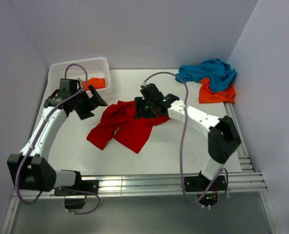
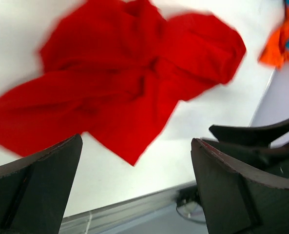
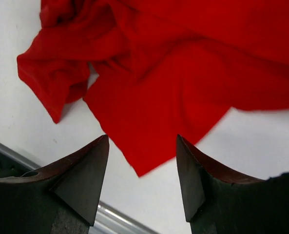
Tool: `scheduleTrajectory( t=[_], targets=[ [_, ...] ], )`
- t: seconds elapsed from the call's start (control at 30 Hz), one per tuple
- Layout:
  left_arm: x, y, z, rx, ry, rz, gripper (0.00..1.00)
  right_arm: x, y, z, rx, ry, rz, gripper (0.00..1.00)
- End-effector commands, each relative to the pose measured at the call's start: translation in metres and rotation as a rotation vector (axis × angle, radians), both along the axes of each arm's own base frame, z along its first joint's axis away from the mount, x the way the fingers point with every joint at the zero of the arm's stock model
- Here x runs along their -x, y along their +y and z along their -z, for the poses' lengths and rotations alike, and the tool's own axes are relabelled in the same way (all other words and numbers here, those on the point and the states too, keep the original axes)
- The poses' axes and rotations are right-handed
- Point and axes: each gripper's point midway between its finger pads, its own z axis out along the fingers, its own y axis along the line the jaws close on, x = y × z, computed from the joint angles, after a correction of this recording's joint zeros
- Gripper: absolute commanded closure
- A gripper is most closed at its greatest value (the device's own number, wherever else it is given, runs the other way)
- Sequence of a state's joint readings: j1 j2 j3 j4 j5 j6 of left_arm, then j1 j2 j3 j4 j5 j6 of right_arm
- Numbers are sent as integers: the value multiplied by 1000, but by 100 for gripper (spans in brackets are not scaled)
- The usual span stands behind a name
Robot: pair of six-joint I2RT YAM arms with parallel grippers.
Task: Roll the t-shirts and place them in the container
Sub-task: Flatten the tshirt
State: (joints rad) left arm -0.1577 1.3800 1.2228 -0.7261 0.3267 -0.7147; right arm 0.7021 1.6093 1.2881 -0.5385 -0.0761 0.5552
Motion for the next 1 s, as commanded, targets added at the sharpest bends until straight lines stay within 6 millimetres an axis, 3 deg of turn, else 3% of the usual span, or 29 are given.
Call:
scheduleTrajectory(
  t=[0.0,0.07,0.13,0.17,0.2,0.23,0.27,0.3,0.43,0.53,0.6,0.67,0.7,0.73,0.77,0.83,0.87,0.93,0.97],
  targets=[
    [27,36,6,-98,23,-92,2,-30,36,-5,38,-122,-91,36],
    [42,42,22,-123,75,-103,3,-44,54,2,62,-148,-125,36],
    [55,49,44,-154,133,-119,2,-45,74,6,81,-157,-171,36],
    [60,49,48,-152,143,-121,2,-53,81,-5,100,-193,-175,36],
    [61,50,52,-143,144,-126,1,-59,85,14,154,-180,-175,35],
    [69,50,62,-134,171,-126,1,-61,89,18,190,-197,-197,35],
    [71,51,65,-130,178,-131,1,-69,93,10,213,-216,-187,34],
    [73,54,71,-134,192,-141,0,-78,90,30,286,-212,-170,34],
    [81,60,96,-142,273,-161,1,-104,88,53,432,-239,-169,33],
    [76,60,101,-123,282,-165,0,-114,80,74,527,-229,-146,43],
    [74,57,103,-107,296,-159,0,-114,73,79,560,-221,-127,68],
    [72,55,105,-98,298,-154,1,-111,70,69,532,-240,-106,96],
    [71,54,106,-95,300,-150,1,-108,69,64,512,-248,-107,100],
    [72,53,107,-90,303,-147,1,-102,65,67,500,-239,-100,100],
    [72,51,106,-80,301,-135,2,-96,66,37,427,-268,-94,100],
    [73,50,107,-78,293,-122,2,-84,61,15,347,-269,-60,100],
    [73,49,105,-81,284,-107,2,-68,54,-8,283,-282,-57,100],
    [75,46,107,-93,278,-87,3,-44,49,-27,182,-251,-44,100],
    [77,41,107,-103,272,-64,3,-24,35,-39,146,-239,-46,100]
  ],
)
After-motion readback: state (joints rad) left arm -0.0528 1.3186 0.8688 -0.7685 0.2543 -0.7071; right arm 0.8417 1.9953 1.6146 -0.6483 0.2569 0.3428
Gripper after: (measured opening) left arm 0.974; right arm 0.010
